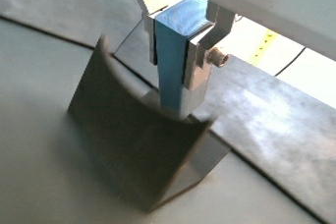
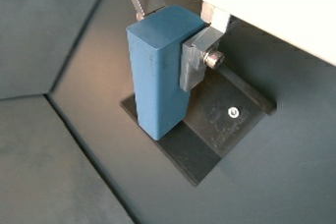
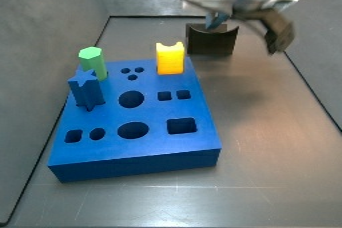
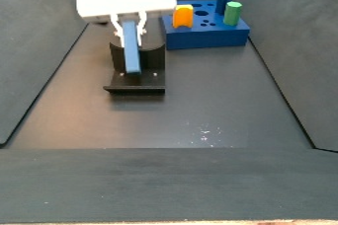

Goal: Pick up the rectangle object. Move up. Place the rectangle object on the fixture. Regrasp the rectangle object. Move to above the board. Insert the rectangle object.
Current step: Move to above the board.

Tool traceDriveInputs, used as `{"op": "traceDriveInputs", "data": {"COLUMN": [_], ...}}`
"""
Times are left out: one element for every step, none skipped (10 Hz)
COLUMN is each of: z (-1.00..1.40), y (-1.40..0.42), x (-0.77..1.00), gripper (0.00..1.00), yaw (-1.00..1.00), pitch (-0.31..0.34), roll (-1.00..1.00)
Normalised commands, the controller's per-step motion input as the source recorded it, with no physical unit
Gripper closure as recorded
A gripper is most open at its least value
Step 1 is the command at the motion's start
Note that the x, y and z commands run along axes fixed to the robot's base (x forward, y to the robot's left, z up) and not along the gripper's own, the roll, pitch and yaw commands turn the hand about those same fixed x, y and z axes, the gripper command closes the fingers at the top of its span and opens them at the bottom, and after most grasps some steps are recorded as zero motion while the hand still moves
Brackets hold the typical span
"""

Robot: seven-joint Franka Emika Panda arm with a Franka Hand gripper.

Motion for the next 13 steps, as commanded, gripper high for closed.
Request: {"op": "traceDriveInputs", "data": {"z": [1.0,1.0,1.0,1.0,1.0,1.0,1.0,1.0,1.0,1.0,1.0,1.0,1.0], "y": [-0.1,-0.1,-0.1,-0.1,-0.1,-0.09,-0.09,-0.09,-0.09,-0.09,-0.08,-0.08,-0.08], "x": [0.16,0.16,0.15,0.15,0.15,0.14,0.14,0.14,0.13,0.13,0.13,0.12,0.11], "gripper": [1.0,1.0,1.0,1.0,1.0,1.0,1.0,1.0,1.0,1.0,1.0,1.0,1.0], "yaw": [0.05,0.04,0.03,0.02,0.02,0.04,0.05,0.07,0.09,0.1,0.1,0.11,0.11], "pitch": [0.03,0.048,0.108,0.132,0.17,0.213,0.229,0.236,0.224,0.217,0.207,0.191,0.186], "roll": [-0.28,-0.21,-0.1,-0.07,-0.06,-0.05,-0.05,-0.06,-0.06,-0.05,-0.06,-0.07,-0.08]}}
